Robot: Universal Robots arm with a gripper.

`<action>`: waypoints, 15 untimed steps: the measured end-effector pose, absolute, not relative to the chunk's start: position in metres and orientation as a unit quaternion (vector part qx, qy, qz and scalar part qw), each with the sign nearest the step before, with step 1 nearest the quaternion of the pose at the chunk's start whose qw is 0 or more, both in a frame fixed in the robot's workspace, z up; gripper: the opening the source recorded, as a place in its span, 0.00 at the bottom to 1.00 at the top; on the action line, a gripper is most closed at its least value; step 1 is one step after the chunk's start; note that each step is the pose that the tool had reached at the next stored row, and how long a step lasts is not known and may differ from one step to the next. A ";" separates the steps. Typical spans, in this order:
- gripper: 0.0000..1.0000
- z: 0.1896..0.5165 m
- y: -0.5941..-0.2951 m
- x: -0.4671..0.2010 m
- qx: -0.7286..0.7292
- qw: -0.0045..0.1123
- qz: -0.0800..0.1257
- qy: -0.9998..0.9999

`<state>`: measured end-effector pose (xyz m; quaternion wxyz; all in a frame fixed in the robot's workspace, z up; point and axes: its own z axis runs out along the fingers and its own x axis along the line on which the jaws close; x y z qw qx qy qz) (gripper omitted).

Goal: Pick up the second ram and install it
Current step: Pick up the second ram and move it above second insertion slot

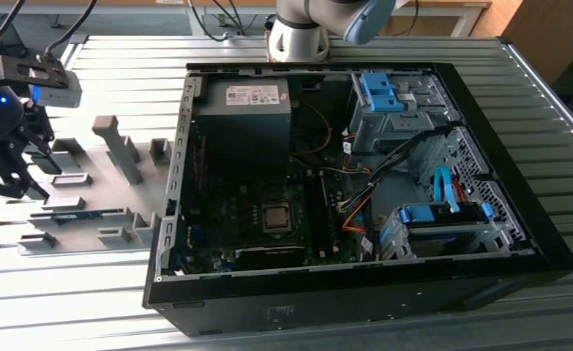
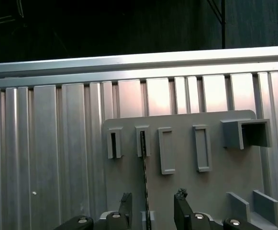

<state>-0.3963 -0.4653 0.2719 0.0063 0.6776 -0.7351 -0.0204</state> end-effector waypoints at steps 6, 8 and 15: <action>0.47 0.267 -0.466 -0.398 0.684 -0.003 -0.012 -0.729; 0.47 0.264 -0.467 -0.398 0.693 -0.003 -0.012 -0.721; 0.47 0.252 -0.467 -0.399 0.700 -0.003 -0.012 -0.714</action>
